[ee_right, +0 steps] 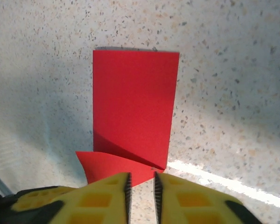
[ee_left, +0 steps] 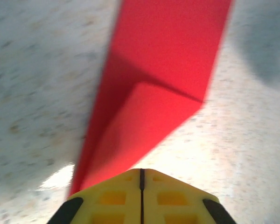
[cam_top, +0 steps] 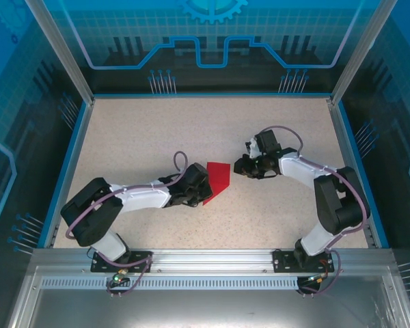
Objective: Fold a paper plane with a square sheet of paper (pick it up from the middle)
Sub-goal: Third fold the triangle at the center of the table, then fourth fold the wing at the center of the table.
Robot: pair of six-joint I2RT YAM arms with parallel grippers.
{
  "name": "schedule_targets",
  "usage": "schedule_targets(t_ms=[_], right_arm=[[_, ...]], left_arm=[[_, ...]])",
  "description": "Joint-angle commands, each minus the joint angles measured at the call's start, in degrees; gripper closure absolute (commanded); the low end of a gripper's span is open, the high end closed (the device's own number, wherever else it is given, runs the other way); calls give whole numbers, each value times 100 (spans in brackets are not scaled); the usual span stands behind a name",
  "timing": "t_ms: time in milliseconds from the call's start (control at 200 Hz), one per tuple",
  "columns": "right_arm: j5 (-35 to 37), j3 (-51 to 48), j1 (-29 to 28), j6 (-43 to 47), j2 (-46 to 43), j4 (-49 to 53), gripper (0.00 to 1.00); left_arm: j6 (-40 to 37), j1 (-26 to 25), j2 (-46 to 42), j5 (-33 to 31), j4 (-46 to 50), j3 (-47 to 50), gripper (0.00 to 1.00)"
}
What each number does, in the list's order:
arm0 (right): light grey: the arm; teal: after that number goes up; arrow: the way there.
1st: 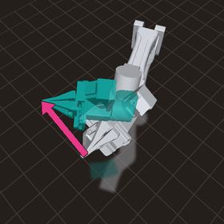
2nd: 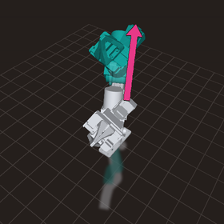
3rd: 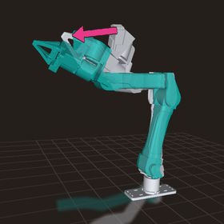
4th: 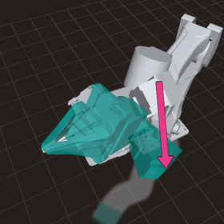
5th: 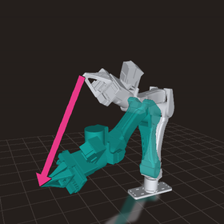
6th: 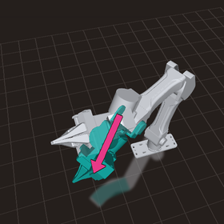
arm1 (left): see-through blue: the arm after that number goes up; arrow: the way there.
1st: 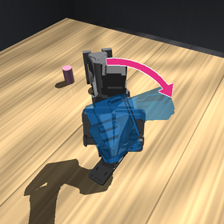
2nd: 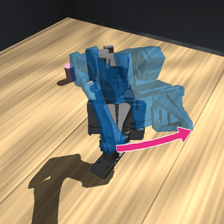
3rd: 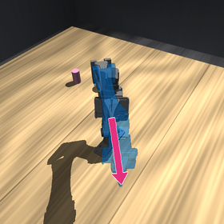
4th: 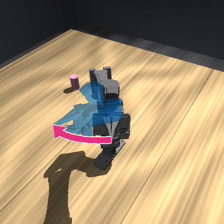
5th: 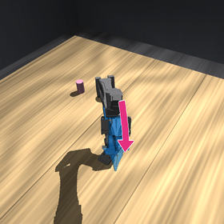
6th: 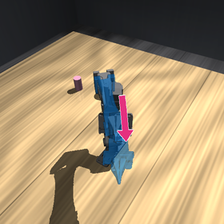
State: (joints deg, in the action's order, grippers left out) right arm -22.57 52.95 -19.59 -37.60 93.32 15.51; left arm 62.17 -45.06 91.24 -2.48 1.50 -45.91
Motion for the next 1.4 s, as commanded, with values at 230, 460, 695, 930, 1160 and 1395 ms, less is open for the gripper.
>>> schedule_targets(t_ms=[230,460,695,930,1160,1395], right_arm=[[-893,-601,-27,-762,318,-733,61],[-984,-573,-31,-706,374,-663,54],[-868,-443,-124,-712,495,-508,51],[-855,-286,-265,-727,708,-416,53],[-863,-49,-376,-798,860,-412,59],[-924,53,-438,-849,982,-452,63]], left_arm=[[-849,265,581,49,477,-903,98],[-852,284,978,-350,904,-1016,100],[-660,290,1195,-541,1122,-1058,100],[-402,296,1173,-620,1243,-956,100],[-329,289,1174,-613,1230,-909,100],[-311,296,1172,-605,1230,-902,100]])
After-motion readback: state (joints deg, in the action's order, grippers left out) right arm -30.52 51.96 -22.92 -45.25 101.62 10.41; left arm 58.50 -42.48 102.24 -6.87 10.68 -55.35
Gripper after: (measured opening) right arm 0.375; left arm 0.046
